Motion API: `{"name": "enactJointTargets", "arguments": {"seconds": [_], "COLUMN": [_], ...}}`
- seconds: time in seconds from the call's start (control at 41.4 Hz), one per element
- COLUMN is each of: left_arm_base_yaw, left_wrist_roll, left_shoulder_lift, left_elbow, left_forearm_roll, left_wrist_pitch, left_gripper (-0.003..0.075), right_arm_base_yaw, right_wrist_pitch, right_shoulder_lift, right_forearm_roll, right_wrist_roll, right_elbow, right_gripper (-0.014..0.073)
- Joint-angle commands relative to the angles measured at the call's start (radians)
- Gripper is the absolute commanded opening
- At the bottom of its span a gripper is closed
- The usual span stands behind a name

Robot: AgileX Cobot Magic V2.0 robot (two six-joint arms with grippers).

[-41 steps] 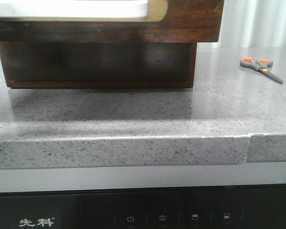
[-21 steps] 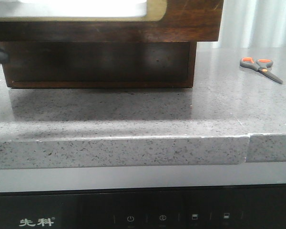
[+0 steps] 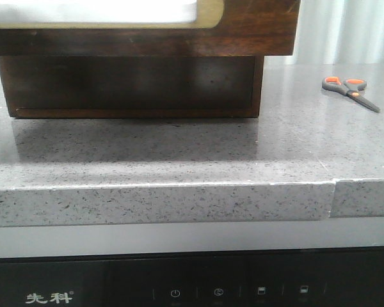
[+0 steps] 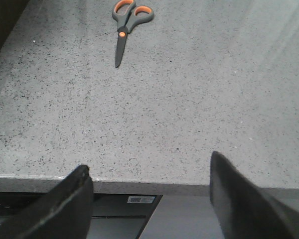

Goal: Put scissors in drawer with both arms
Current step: 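Pull the drawer open toward the robot with the left gripper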

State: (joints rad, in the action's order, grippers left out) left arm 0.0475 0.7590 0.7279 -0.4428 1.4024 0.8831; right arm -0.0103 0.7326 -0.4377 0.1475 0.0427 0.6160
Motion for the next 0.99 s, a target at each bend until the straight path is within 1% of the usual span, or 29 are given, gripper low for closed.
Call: {"name": "enactJointTargets", "arguments": {"seconds": [0.0,0.073,0.097,0.121,0.29,0.338,0.387,0.508,0.604,0.653,0.725,0.774,0.895,0.967], "left_arm_base_yaw": [0.006,0.006,0.006,0.006,0.006,0.038,0.075,0.228,0.33,0.366,0.392,0.397,0.397,0.397], "left_wrist_roll": [-0.073,-0.15,-0.163,-0.197,-0.263,-0.325,-0.346,-0.418,-0.519,-0.59,-0.671,-0.685,-0.685,-0.685], "left_shoulder_lift": [-0.034,-0.036,-0.036,-0.036,-0.036,-0.036,-0.036,-0.036,-0.036,-0.036,-0.036,-0.036,-0.036,-0.036], "left_elbow": [-0.089,-0.178,-0.204,-0.24,-0.456,-0.51,-0.545,-0.593,-0.604,-0.606,-0.606,-0.606,-0.606,-0.606], "left_forearm_roll": [-0.116,-0.292,-0.322,-0.401,-0.735,-0.818,-0.867,-1.012,-1.188,-1.294,-1.402,-1.413,-1.368,-1.366], "left_wrist_pitch": [0.007,0.037,0.044,0.052,0.106,0.113,0.113,0.096,0.085,0.085,0.09,0.08,0.025,0.005], "left_gripper": [0.0515,0.0515,0.0515,0.0514,0.0514,0.0514,0.0514,0.0513,0.0512,0.051,0.0511,0.0511,0.0511,0.0511], "right_arm_base_yaw": [-0.001,-0.001,-0.001,-0.001,-0.001,-0.001,-0.001,-0.001,-0.001,-0.001,-0.001,-0.001,-0.001,-0.001], "right_wrist_pitch": [-0.069,-0.069,-0.069,-0.069,-0.069,-0.068,-0.068,-0.068,-0.071,-0.077,-0.079,-0.08,-0.089,-0.086], "right_shoulder_lift": [-0.014,-0.014,-0.014,-0.014,-0.014,-0.014,-0.014,-0.014,-0.014,-0.014,-0.014,-0.014,-0.014,-0.024], "right_forearm_roll": [0.022,0.022,0.022,0.022,0.022,0.022,0.022,0.022,0.022,0.018,0.016,0.016,0.016,0.014], "right_wrist_roll": [-0.005,-0.005,-0.005,-0.005,-0.005,-0.005,-0.005,-0.005,-0.005,-0.005,-0.005,-0.005,-0.005,-0.005], "right_elbow": [0.024,0.024,0.024,0.024,0.024,0.024,0.024,0.024,0.024,0.024,0.024,0.024,0.026,0.033], "right_gripper": [0.052,0.052,0.052,0.052,0.052,0.052,0.052,0.052,0.052,0.052,0.052,0.052,0.052,0.052]}}
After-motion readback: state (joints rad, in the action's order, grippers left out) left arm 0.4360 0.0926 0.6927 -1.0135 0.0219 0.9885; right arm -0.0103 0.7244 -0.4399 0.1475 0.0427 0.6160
